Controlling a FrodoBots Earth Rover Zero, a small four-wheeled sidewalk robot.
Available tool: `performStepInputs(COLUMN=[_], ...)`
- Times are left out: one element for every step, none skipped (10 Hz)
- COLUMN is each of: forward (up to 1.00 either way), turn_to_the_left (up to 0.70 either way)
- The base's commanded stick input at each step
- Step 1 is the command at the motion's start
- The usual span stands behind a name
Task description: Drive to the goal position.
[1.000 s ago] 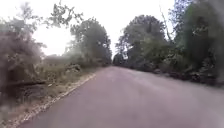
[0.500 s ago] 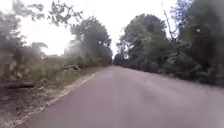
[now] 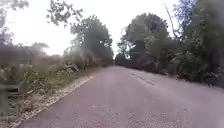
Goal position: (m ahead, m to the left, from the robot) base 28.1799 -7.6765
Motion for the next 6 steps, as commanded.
performStepInputs(forward=[1.0, 1.0, 1.0, 1.0, 1.0, 1.0], turn_to_the_left=[0.0, 0.0, 0.0, 0.0, 0.0, 0.0])
